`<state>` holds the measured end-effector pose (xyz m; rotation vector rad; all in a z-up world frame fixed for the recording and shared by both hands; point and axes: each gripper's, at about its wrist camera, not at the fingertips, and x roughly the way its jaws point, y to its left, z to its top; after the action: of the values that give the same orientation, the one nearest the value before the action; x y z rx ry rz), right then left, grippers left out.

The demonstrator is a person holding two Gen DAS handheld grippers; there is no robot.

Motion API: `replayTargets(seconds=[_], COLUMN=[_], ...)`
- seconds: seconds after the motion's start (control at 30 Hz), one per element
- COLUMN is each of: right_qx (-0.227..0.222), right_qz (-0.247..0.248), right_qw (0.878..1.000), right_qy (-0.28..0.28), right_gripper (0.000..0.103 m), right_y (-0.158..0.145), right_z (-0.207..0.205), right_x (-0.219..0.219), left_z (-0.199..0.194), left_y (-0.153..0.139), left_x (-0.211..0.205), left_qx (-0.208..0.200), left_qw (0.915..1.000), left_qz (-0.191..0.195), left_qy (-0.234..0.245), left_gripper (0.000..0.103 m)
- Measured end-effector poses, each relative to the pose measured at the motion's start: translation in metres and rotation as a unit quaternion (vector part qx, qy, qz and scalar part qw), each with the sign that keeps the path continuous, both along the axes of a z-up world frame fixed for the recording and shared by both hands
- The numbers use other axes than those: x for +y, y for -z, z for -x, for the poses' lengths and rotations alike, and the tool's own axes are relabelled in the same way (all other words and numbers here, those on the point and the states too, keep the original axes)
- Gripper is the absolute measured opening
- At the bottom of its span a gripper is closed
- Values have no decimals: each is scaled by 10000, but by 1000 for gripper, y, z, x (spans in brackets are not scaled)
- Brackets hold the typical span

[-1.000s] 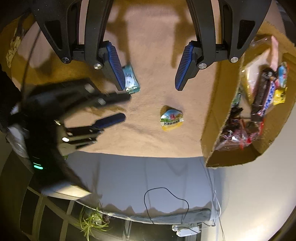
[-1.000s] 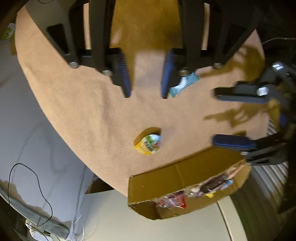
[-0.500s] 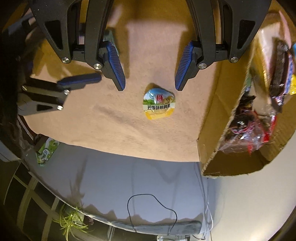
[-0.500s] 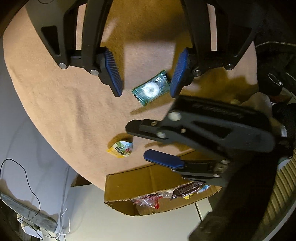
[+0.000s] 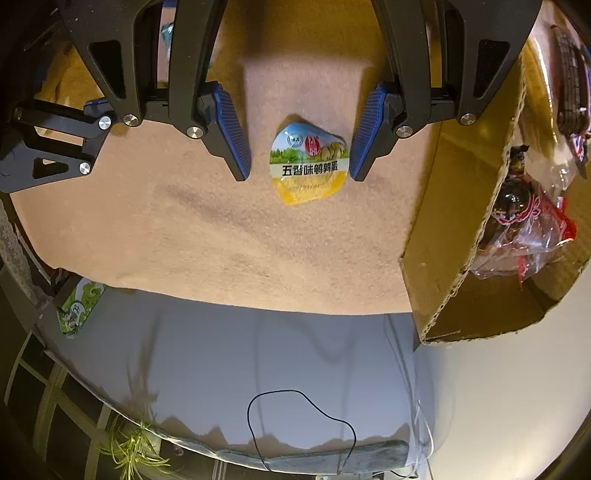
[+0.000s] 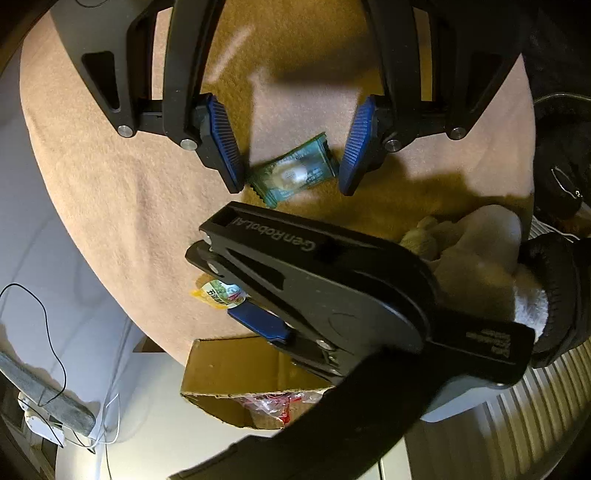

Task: Organize snacks
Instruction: 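Grasp the round yellow-white candy with the left gripper while the right holds the teal packet, then carry the round candy and teal packet over the cardboard box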

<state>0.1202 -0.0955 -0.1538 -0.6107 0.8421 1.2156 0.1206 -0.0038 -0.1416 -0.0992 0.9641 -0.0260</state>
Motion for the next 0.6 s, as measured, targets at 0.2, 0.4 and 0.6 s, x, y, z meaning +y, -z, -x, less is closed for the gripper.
replayTargets(seconds=[0.2, 0.4, 0.6], right_qx=[22, 67, 147], right_qz=[14, 17, -55], right_qw=[10000, 9998, 9991], right_qy=[68, 166, 394], right_gripper=[45, 45, 45], right_y=[-2, -4, -6], right_z=[-4, -7, -18], right_x=[-6, -10, -17], left_z=[3, 4, 13], left_y=[0, -2, -8], left_x=[2, 4, 7], left_qx=[-78, -85, -123], left_qw=[10000, 9999, 9997], left_qz=[13, 50, 178], left_qy=[1, 79, 132], left_gripper=[40, 35, 31])
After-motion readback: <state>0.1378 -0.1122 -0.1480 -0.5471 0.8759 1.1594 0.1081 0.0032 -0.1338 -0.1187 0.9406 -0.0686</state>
